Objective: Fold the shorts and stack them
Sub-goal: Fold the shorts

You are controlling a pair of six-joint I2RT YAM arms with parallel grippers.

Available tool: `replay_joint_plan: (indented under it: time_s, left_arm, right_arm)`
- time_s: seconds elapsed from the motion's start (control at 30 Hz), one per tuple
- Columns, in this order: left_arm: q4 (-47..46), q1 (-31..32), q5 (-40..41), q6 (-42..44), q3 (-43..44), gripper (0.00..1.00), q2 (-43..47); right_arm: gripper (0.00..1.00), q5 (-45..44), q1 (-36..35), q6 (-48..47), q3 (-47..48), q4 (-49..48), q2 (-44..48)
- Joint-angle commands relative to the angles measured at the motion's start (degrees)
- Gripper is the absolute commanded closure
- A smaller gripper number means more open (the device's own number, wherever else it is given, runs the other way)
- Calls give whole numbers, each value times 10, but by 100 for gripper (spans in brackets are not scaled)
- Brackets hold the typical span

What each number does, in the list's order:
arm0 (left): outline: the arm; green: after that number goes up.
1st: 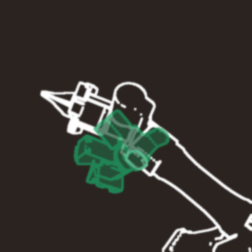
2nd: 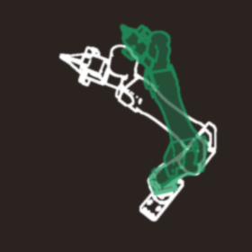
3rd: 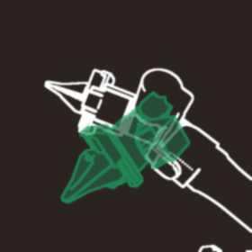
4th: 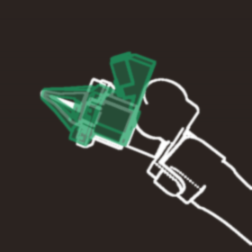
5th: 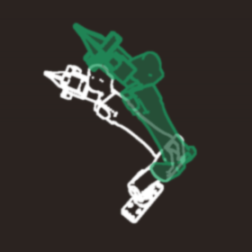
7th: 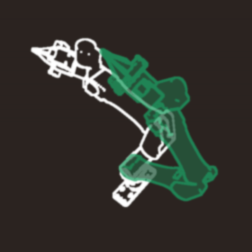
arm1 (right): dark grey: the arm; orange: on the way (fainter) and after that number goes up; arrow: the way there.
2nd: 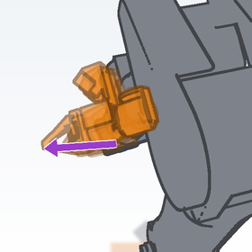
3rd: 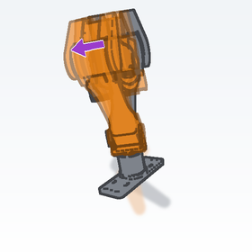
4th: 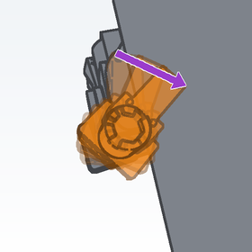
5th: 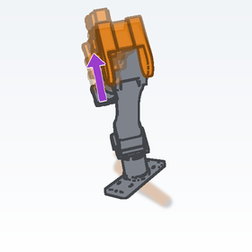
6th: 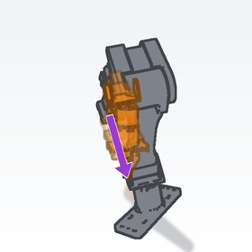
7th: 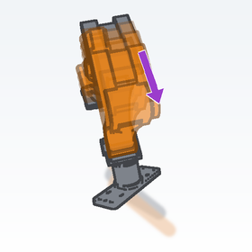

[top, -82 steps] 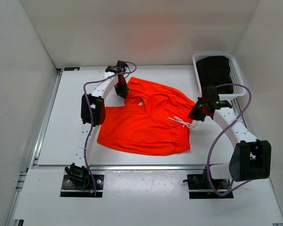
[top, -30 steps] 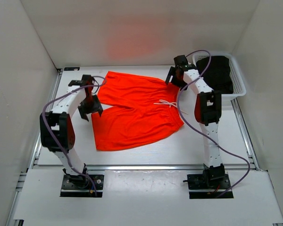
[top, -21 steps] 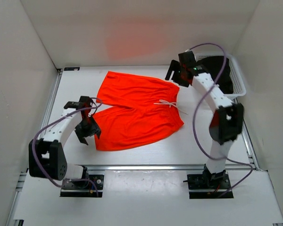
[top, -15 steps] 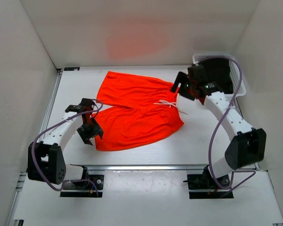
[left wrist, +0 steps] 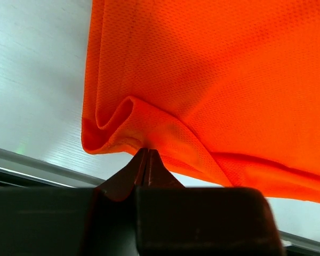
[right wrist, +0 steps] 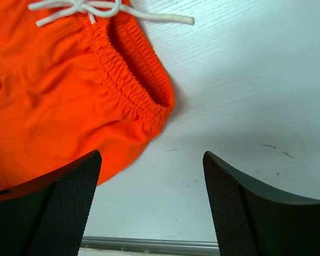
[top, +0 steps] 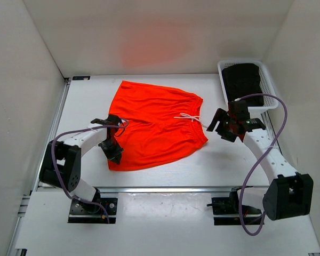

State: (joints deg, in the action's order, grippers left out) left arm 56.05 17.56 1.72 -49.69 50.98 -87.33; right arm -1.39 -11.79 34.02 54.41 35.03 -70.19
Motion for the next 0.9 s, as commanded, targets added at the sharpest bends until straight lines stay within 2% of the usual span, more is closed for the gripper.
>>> replay_joint_plan:
  time_s: [0.0,0.17,0.2,0.27,0.3,0.33,0.5,0.63,0.67,0.7,0.8,0.87]
  left_arm:
    - [2,8,12,-18,-12,90,29]
    - [42,21,45,-56,-18,90,99]
    - [47,21,54,-61,-18,84,106]
    - [47,15,70,-61,-3,46,106]
    - [41,9,70,-61,3,30,90]
    - [41,9,79,-56,14,28,78]
    - [22,4,107,-56,31,29,-15]
    - [-13,4,81,-56,11,34,-26]
    - [-13,4,81,-51,5,37,-34]
    - [-13,4,73,-51,5,49,-34]
    - [-6,4,67,-64,-5,73,-15]
    - [8,11,67,-70,-11,73,28]
  right_arm:
    - [19,16,9,-18,-4,7,27]
    - [19,17,9,-19,-16,13,33]
    - [19,23,9,-19,-16,13,33]
    - [19,23,9,-19,-32,6,33]
    - [19,29,9,-19,-32,6,33]
    - [19,29,9,-19,-32,6,33]
    - [18,29,9,-19,-42,6,38]
    - [18,29,9,-19,-42,6,38]
    - [18,29,9,-19,-42,6,44]
    - [18,29,9,-19,-42,6,44]
    - [18,29,9,-19,-37,6,44]
    - [18,29,9,-24,-32,11,44]
